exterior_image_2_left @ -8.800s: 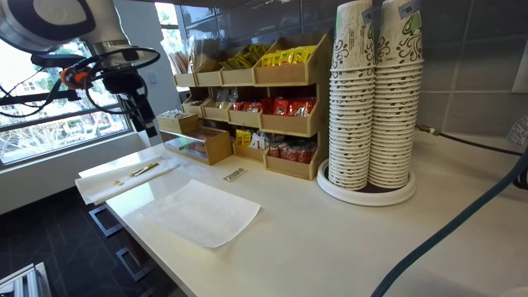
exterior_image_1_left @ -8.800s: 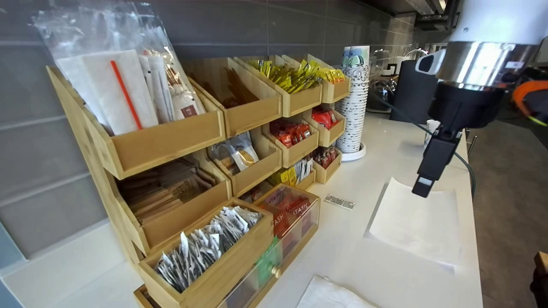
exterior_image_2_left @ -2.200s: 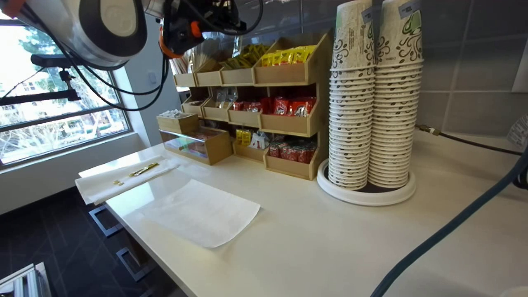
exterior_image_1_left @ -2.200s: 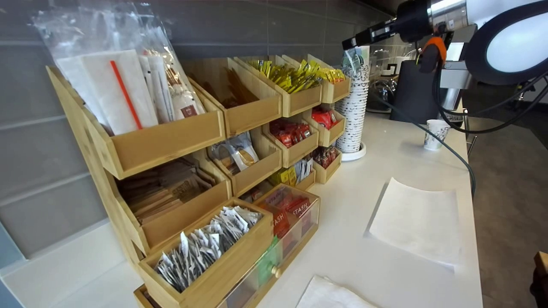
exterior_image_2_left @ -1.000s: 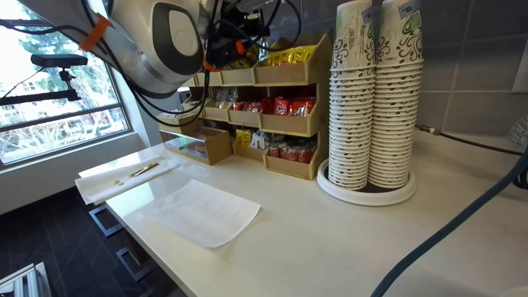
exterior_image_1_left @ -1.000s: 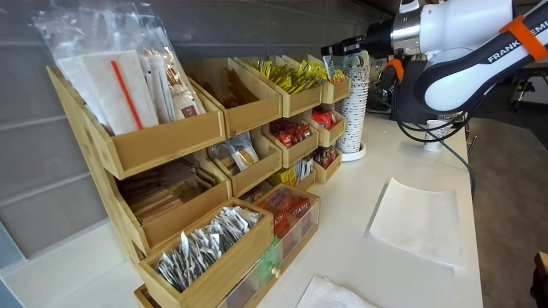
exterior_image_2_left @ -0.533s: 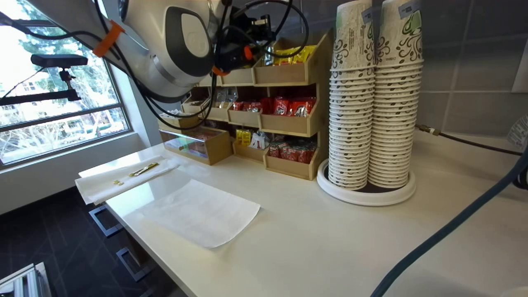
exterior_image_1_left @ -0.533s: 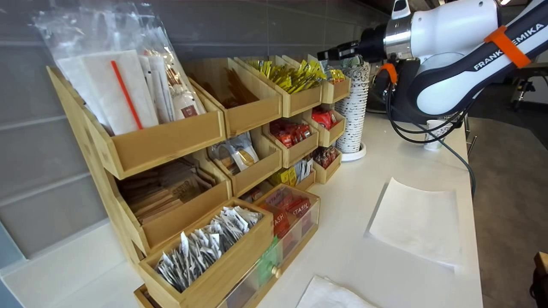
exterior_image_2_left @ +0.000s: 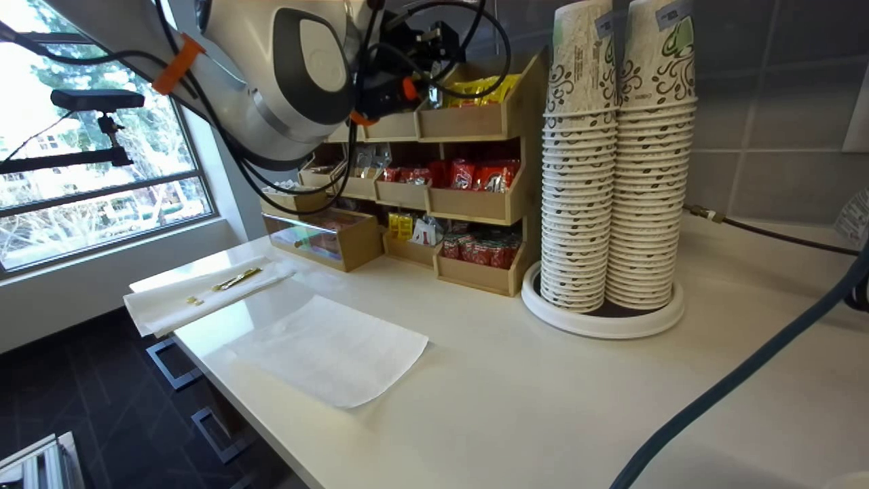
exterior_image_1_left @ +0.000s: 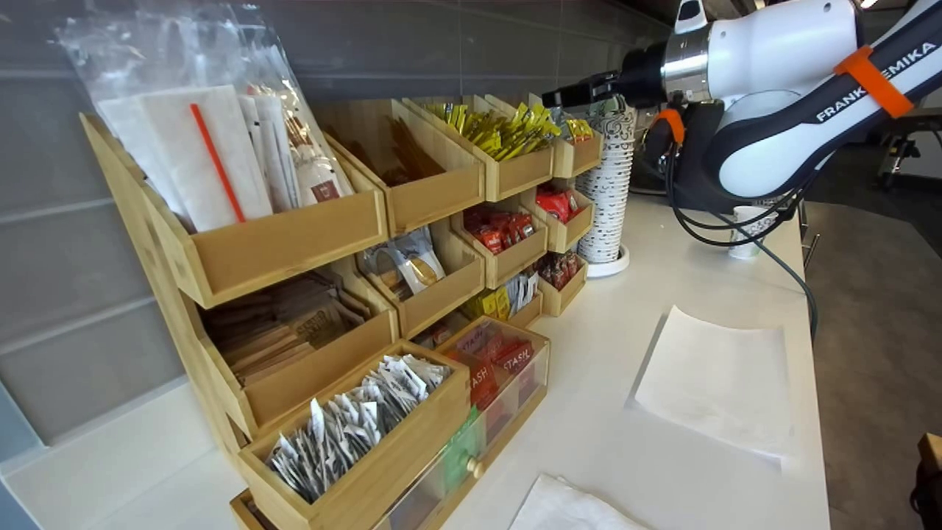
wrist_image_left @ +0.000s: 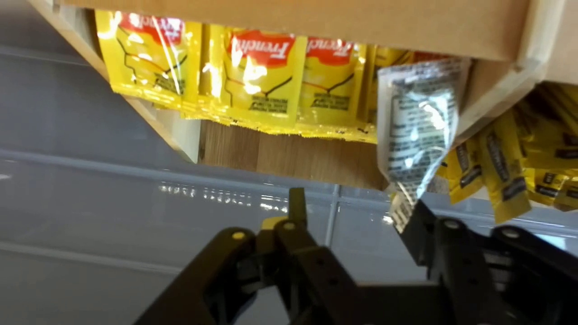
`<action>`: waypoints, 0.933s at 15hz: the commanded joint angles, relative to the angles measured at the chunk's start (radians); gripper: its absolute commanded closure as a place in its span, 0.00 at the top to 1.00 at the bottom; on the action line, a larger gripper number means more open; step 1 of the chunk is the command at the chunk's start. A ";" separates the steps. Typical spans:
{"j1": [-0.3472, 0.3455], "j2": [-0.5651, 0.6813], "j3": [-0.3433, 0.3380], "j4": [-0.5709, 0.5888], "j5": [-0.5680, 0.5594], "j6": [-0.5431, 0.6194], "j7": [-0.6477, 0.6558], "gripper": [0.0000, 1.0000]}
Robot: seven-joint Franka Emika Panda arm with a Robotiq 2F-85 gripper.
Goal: Put the white sachet on the top right rack
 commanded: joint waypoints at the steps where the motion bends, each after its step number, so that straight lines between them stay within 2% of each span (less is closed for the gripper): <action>1: -0.011 -0.010 -0.001 0.011 -0.047 -0.029 0.038 0.85; 3: -0.011 -0.020 -0.003 0.005 -0.042 -0.056 0.030 0.98; 4: -0.012 -0.025 -0.005 0.000 -0.040 -0.076 0.023 1.00; 10: -0.024 -0.046 -0.008 -0.007 -0.018 -0.161 0.011 1.00; 14: -0.020 -0.119 0.004 -0.029 -0.057 -0.236 0.033 1.00</action>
